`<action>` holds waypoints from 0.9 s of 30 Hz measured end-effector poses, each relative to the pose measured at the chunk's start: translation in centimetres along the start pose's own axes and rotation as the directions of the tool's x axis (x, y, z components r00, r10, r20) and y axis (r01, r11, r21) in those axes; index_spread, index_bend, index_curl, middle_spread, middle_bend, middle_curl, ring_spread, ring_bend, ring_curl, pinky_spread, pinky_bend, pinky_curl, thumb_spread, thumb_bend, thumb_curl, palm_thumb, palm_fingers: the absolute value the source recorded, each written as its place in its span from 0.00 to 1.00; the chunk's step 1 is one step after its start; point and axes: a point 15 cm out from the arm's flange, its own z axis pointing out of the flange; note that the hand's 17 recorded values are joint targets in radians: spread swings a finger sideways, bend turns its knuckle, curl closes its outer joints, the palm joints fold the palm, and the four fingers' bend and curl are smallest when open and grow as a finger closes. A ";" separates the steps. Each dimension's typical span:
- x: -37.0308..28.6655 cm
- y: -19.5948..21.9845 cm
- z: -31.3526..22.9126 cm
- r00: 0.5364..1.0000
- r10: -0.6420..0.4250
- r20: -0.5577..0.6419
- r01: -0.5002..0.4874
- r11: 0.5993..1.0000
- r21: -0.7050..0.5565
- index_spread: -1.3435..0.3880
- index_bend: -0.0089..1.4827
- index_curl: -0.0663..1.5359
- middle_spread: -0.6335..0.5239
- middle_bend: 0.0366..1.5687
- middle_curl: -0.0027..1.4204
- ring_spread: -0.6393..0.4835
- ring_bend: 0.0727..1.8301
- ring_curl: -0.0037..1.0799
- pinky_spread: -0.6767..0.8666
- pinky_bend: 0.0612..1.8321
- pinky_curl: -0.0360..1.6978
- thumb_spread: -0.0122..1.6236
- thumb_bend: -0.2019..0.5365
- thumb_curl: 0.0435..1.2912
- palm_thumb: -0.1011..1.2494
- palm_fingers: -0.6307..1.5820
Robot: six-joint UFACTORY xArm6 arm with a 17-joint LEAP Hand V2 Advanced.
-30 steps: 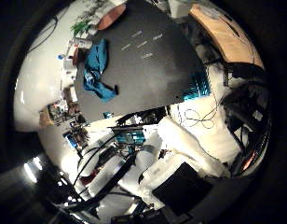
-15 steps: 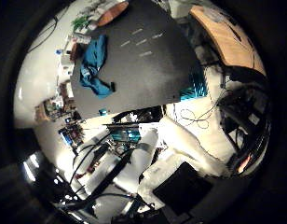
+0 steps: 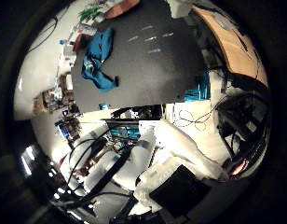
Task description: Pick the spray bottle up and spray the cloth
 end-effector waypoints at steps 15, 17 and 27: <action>-1.0 0.2 -0.6 0.999 -0.032 0.005 0.032 0.999 0.004 0.55 0.14 0.27 0.58 0.09 0.20 0.73 0.07 0.19 0.69 0.08 0.20 0.74 0.25 0.17 0.51 0.38; -1.1 0.5 -0.9 0.999 -0.033 0.007 0.033 0.999 0.000 0.55 0.14 0.27 0.58 0.09 0.20 0.73 0.07 0.19 0.69 0.08 0.20 0.74 0.25 0.17 0.51 0.38; -1.9 2.4 -1.8 0.999 -0.034 0.041 0.035 0.999 -0.011 0.54 0.14 0.27 0.58 0.09 0.20 0.72 0.06 0.19 0.69 0.08 0.21 0.74 0.25 0.16 0.49 0.38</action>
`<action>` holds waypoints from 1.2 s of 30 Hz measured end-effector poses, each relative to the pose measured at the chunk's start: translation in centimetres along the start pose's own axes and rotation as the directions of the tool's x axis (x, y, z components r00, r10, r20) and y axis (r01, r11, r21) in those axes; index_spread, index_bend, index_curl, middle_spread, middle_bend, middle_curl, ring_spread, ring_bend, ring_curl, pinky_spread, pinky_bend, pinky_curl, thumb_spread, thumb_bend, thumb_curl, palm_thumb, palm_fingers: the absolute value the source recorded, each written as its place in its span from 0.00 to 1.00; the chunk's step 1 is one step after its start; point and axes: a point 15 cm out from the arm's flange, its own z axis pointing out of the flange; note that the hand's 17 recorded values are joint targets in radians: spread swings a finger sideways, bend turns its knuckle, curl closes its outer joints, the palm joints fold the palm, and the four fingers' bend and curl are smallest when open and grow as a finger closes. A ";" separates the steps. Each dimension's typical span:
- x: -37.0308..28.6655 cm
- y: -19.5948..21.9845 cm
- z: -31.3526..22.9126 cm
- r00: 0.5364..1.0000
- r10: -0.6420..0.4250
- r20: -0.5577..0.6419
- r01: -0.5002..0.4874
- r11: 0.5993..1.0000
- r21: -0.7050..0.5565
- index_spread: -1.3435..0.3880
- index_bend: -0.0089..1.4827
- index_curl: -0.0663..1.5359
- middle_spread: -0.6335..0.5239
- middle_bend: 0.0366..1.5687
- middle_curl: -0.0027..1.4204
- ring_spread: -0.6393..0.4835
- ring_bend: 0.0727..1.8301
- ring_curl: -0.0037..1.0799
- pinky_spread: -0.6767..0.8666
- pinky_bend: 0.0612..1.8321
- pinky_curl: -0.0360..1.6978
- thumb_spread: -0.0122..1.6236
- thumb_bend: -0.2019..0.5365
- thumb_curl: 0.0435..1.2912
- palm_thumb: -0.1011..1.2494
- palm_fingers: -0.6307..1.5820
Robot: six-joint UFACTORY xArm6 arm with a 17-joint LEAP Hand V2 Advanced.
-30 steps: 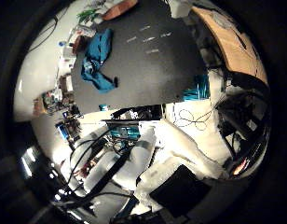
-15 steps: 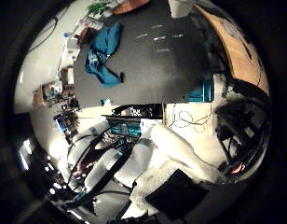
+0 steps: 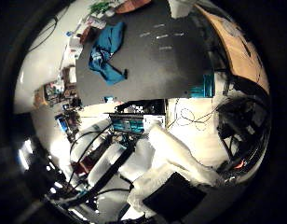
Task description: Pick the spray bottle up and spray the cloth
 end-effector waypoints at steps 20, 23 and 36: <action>0.0 0.5 0.6 1.000 0.016 0.011 -0.016 1.000 -0.007 0.54 0.14 0.27 0.58 0.09 0.20 0.72 0.06 0.19 0.68 0.08 0.21 0.74 0.25 0.16 0.49 0.38; 0.0 0.3 0.7 1.000 0.016 0.008 -0.016 1.000 -0.003 0.54 0.14 0.27 0.58 0.09 0.20 0.72 0.06 0.19 0.68 0.08 0.21 0.74 0.25 0.16 0.49 0.38; 0.2 0.4 0.7 1.000 0.025 0.009 -0.025 1.000 -0.001 0.54 0.14 0.27 0.58 0.09 0.21 0.72 0.06 0.18 0.69 0.08 0.21 0.74 0.25 0.16 0.49 0.38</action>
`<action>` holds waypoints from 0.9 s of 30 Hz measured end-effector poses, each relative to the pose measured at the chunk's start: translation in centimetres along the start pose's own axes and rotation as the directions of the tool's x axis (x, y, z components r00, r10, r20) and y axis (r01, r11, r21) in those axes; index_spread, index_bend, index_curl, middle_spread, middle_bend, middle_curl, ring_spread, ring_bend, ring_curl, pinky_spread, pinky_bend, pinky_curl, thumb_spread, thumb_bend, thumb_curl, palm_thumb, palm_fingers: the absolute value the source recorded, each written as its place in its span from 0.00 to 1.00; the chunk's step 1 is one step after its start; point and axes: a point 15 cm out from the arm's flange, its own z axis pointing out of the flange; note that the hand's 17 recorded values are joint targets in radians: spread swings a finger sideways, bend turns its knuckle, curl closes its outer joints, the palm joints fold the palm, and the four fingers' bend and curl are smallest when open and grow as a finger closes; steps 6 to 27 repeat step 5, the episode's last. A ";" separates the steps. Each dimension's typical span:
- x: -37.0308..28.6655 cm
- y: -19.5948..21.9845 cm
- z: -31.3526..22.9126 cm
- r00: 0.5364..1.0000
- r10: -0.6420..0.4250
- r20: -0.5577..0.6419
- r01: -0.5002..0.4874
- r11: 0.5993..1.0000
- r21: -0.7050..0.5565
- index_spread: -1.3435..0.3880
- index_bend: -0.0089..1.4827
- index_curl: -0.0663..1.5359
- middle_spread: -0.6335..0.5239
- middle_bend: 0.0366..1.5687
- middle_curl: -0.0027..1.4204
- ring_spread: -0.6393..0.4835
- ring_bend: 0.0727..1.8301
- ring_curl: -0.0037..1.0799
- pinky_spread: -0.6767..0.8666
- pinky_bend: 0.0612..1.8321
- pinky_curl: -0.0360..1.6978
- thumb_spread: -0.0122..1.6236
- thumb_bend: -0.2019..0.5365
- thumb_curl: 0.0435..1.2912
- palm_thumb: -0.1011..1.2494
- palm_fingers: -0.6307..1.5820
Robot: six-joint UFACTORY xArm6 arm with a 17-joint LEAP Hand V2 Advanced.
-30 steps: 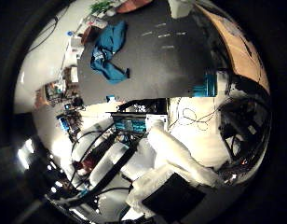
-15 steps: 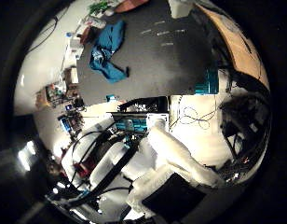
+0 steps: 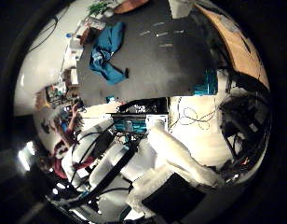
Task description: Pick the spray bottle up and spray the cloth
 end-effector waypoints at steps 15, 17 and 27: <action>0.1 0.1 -0.1 1.000 0.004 0.000 -0.004 1.000 0.001 0.54 0.14 0.27 0.58 0.09 0.21 0.72 0.06 0.18 0.69 0.08 0.21 0.74 0.25 0.16 0.49 0.38; 0.1 0.1 -0.1 1.000 0.004 0.000 -0.004 1.000 0.001 0.54 0.14 0.27 0.58 0.09 0.21 0.72 0.06 0.18 0.69 0.08 0.21 0.74 0.25 0.16 0.49 0.38; 0.1 0.1 -0.1 1.000 0.004 0.000 -0.004 1.000 0.001 0.54 0.14 0.27 0.58 0.09 0.21 0.72 0.06 0.18 0.69 0.08 0.21 0.74 0.25 0.16 0.49 0.38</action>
